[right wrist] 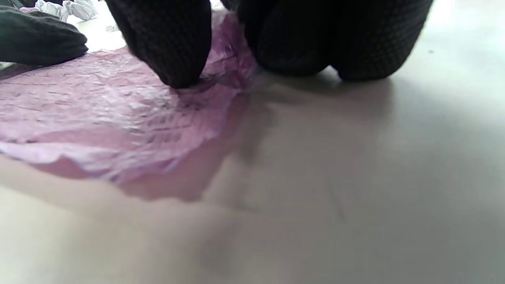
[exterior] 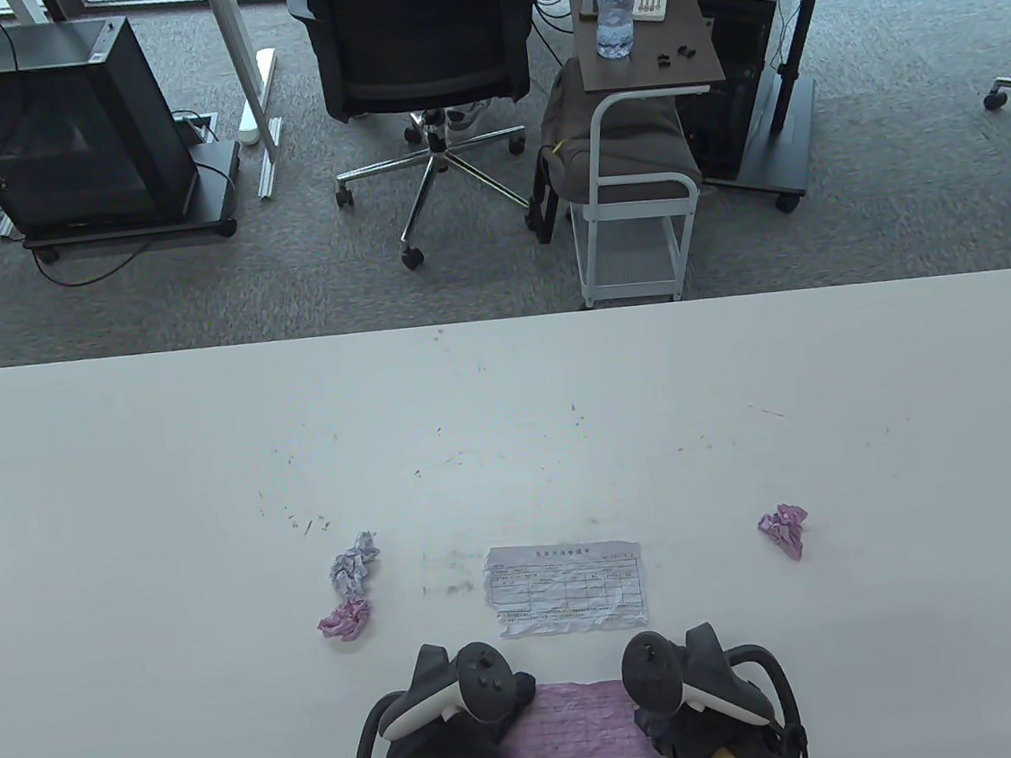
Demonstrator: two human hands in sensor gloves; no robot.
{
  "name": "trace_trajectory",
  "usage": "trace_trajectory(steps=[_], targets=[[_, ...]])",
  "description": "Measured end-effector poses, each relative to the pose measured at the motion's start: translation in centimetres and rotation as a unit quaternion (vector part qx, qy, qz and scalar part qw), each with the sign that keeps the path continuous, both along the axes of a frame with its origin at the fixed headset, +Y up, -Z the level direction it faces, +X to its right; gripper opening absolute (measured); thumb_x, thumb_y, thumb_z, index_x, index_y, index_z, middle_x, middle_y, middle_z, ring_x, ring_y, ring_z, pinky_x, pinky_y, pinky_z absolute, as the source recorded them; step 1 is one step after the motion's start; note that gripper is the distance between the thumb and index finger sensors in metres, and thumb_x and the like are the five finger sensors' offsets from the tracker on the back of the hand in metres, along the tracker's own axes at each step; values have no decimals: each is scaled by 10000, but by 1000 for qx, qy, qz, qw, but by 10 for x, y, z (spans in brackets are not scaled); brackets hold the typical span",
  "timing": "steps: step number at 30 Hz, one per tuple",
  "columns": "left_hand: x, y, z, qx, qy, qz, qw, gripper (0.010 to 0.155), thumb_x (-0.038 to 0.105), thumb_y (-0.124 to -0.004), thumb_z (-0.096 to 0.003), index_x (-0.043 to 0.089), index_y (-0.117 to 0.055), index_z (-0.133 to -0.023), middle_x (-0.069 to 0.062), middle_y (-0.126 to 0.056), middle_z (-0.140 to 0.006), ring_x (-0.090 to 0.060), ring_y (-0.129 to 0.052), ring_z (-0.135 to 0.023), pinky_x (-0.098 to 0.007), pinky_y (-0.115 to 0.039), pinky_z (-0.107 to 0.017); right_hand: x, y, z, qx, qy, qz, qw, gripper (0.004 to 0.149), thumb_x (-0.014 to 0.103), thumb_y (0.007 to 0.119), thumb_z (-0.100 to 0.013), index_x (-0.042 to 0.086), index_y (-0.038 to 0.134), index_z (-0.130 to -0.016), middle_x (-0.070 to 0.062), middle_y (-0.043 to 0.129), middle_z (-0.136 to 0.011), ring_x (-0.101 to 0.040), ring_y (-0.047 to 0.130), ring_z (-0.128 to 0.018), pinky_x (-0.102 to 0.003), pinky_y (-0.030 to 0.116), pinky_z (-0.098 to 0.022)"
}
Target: Flatten crumpled invoices and stack
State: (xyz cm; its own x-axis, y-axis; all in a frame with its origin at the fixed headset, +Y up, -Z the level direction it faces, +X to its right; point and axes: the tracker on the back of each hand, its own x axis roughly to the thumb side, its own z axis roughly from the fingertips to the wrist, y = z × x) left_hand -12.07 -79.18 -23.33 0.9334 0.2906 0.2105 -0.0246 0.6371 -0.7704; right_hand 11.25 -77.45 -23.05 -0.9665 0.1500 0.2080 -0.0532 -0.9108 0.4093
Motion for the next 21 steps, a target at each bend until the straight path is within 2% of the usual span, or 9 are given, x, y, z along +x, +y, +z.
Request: trace_trajectory(steps=[4, 6, 9, 10, 12, 14, 16, 19, 21], targets=[[0, 0, 0, 1, 1, 1, 1000, 911, 446, -862, -466, 405, -181, -1070, -121, 149, -1032, -566, 140, -896, -733, -154, -614, 2, 1, 2, 37, -6, -22, 999, 574, 329, 858, -498, 117, 612, -971, -39, 823, -692, -224, 866, -521, -458, 823, -423], [0, 0, 0, 2, 0, 1, 1000, 913, 447, -862, -465, 404, -180, -1071, -122, 149, -1033, -566, 139, -897, -733, -155, -615, 4, 3, 2, 53, -19, -37, 998, 442, 330, 854, -501, 200, 718, -901, -27, 834, -674, -219, 872, -512, -455, 830, -419], [0, 0, 0, 2, -1, 1, 1000, 913, 453, -860, -468, 399, -176, -1071, -119, 148, -1033, -563, 140, -897, -730, -154, -616, 11, 9, 1, 58, -33, -94, 993, 375, 335, 849, -503, 232, 772, -855, -95, 764, -810, -303, 831, -632, -506, 803, -468], [-1, 0, 0, 2, -1, 2, 1000, 915, 456, -858, -470, 392, -172, -1072, -119, 148, -1032, -562, 139, -897, -729, -153, -616, 15, 12, 0, 43, -39, -142, 988, 378, 333, 842, -509, 208, 767, -858, -192, 680, -926, -381, 787, -723, -530, 787, -487], [0, -1, 0, 3, 0, 1, 1000, 918, 472, -849, -477, 380, -157, -1074, -118, 150, -1032, -561, 140, -897, -728, -153, -616, 20, 16, 0, 28, -48, -207, 977, 383, 317, 826, -523, 184, 744, -872, -316, 614, -989, -463, 753, -775, -547, 779, -497], [1, -1, 0, 5, 0, -4, 1000, 920, 496, -833, -482, 375, -137, -1071, -117, 155, -1029, -561, 143, -897, -729, -151, -616, 25, 21, 0, 21, -66, -292, 954, 400, 279, 804, -534, 126, 705, -890, -369, 662, -964, -493, 812, -735, -557, 803, -473], [2, -1, 1, 8, 0, -10, 1000, 931, 519, -817, -483, 360, -111, -1069, -120, 159, -1026, -564, 142, -896, -732, -153, -617, 24, 26, 1, 35, -61, -326, 943, 423, 247, 794, -533, 80, 662, -899, -301, 826, -856, -397, 947, -601, -487, 875, -392], [2, -2, 0, 11, 5, -10, 1000, 942, 532, -806, -484, 333, -95, -1070, -116, 155, -1029, -560, 136, -901, -728, -156, -619, 16, 42, 5, 120, -22, -289, 950, 426, 244, 801, -522, 98, 669, -901, -161, 942, -674, -238, 1009, -427, -383, 913, -288], [0, -1, 0, 12, 13, 1, 1000, 956, 544, -795, -481, 301, -88, -1077, -114, 148, -1034, -555, 136, -903, -726, -153, -617, 10, 55, 10, 179, 19, -258, 949, 419, 254, 797, -525, 120, 676, -904, -128, 943, -645, -214, 996, -399, -370, 901, -277]])
